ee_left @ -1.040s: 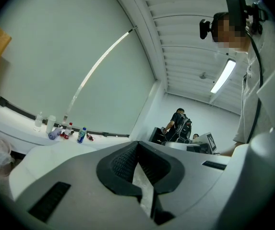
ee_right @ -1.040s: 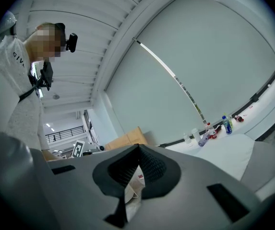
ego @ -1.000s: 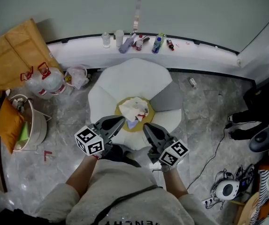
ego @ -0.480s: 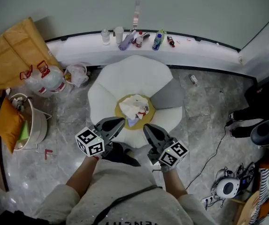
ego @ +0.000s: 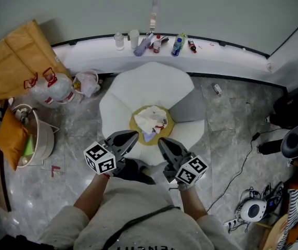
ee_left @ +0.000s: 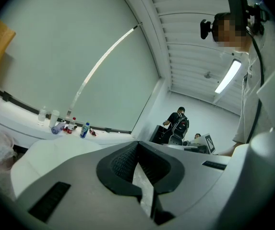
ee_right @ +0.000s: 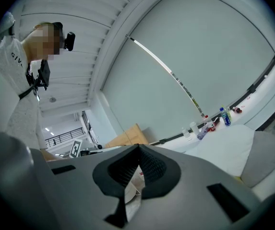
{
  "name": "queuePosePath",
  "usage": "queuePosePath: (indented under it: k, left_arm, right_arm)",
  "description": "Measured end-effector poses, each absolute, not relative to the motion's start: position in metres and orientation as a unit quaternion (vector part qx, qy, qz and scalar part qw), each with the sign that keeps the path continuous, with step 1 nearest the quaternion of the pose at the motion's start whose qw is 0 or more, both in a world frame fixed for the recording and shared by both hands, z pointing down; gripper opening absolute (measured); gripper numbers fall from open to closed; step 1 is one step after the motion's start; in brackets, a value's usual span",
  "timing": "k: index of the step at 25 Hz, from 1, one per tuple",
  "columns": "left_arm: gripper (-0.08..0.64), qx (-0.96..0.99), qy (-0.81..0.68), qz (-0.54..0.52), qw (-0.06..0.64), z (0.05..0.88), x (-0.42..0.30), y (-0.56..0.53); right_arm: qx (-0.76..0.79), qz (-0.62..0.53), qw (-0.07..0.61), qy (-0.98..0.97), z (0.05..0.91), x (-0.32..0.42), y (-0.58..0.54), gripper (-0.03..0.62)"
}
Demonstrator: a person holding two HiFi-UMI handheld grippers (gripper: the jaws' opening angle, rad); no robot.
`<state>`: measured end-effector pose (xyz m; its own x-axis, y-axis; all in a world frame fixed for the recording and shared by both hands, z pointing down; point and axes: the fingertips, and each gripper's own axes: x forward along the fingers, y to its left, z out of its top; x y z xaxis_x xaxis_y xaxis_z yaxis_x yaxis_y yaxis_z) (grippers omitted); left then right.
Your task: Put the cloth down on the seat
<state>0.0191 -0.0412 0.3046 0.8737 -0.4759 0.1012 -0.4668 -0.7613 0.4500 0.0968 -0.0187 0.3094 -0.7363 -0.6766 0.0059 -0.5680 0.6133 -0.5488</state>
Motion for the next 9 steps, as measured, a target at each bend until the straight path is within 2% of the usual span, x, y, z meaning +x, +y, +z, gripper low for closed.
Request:
queuePosePath:
  k: [9]
  left_arm:
    - [0.014, 0.935, -0.257, -0.007, 0.245, 0.310, 0.011, -0.061]
  right_arm:
    - [-0.346, -0.278, 0.102, 0.890, 0.314, 0.089, -0.040, 0.018]
